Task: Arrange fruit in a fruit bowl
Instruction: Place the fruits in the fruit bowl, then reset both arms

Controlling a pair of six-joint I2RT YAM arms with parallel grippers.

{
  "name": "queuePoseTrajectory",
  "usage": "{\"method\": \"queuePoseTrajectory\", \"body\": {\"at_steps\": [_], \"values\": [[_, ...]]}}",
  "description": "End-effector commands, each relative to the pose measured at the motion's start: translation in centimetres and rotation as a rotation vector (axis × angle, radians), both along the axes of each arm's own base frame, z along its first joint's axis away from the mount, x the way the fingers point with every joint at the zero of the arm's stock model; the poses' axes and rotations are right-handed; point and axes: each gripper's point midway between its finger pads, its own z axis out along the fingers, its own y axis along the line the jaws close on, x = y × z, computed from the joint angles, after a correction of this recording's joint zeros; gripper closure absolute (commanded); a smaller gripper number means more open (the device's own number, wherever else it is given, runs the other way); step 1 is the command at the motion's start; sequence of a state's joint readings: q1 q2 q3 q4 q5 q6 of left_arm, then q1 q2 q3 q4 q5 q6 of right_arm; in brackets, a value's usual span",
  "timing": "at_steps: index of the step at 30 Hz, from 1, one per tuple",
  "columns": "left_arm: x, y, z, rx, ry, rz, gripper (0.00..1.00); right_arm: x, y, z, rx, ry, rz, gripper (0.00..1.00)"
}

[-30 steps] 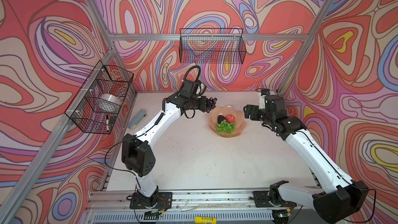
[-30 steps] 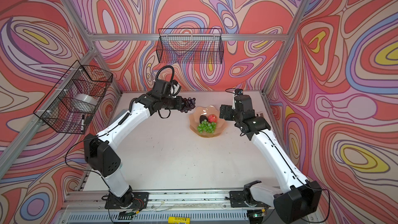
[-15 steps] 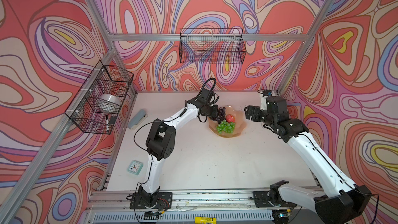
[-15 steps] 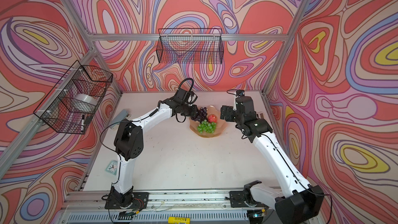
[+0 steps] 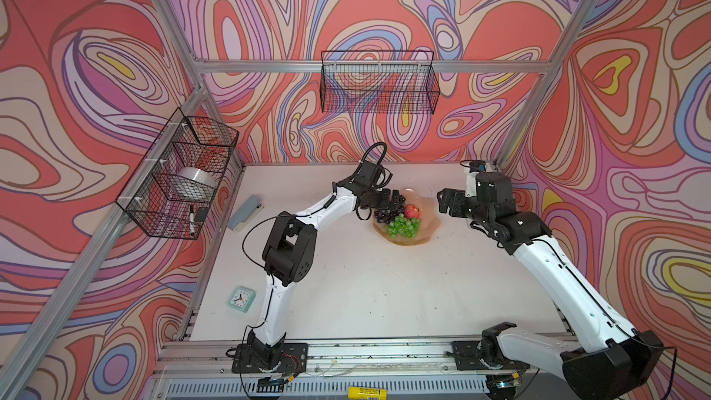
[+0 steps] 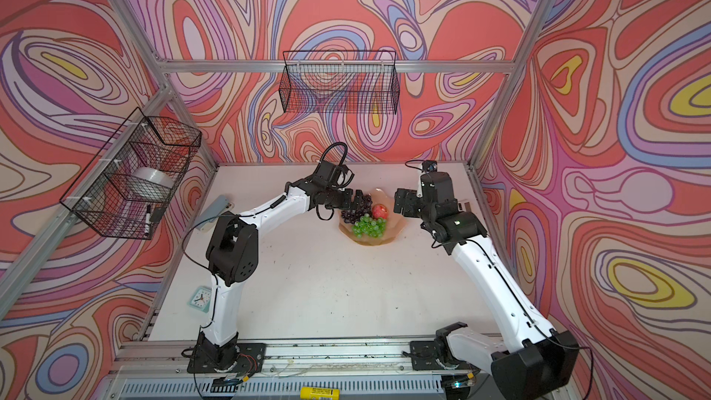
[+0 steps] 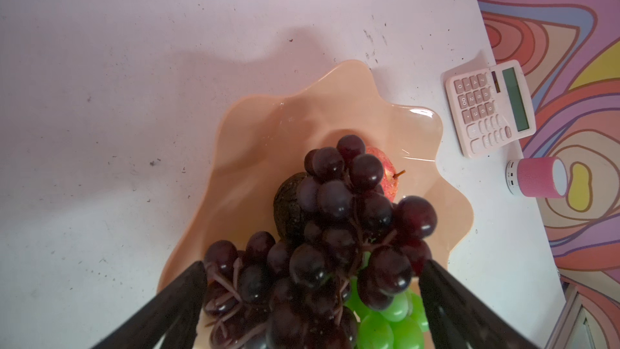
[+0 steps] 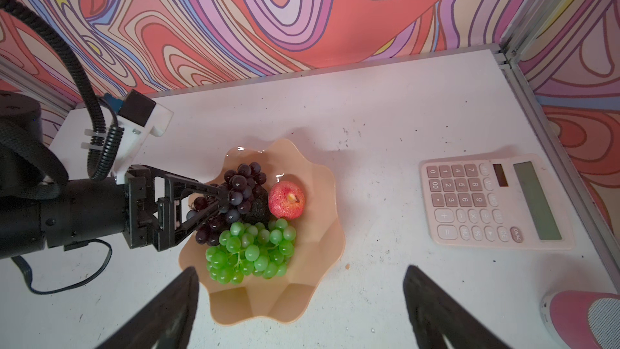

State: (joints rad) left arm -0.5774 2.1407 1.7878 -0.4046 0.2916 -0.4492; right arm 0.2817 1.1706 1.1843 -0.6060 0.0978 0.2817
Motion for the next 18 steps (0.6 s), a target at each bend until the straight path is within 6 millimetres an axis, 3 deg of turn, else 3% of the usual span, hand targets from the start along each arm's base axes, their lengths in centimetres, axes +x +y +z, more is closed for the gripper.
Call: {"method": "queuePoseTrajectory", "body": {"at_steps": [1,5,13,15,18], "values": [[-0.3,-0.1,3.0,-0.040,-0.056,-0.002,0.00,-0.1,-0.6,-0.4,-0.016,0.006,-0.021,0.02],[-0.6,0.3,6.3,-0.083,-0.147,-0.003,0.00,-0.1,-0.5,-0.2,-0.020,-0.013,-0.011,0.02],[-1.7,1.4,15.3,-0.186,-0.403,-0.012,0.00,0.3,-1.4,0.5,-0.051,-0.068,-0.046,0.02],[-1.9,2.8,17.1,-0.168,-0.488,0.020,0.00,0.5,-1.7,0.3,-0.067,-0.077,-0.060,0.02],[-3.1,6.6,19.8,-0.082,-0.669,0.099,0.00,0.8,-3.1,-0.9,-0.121,-0.076,-0.130,0.02]]}}
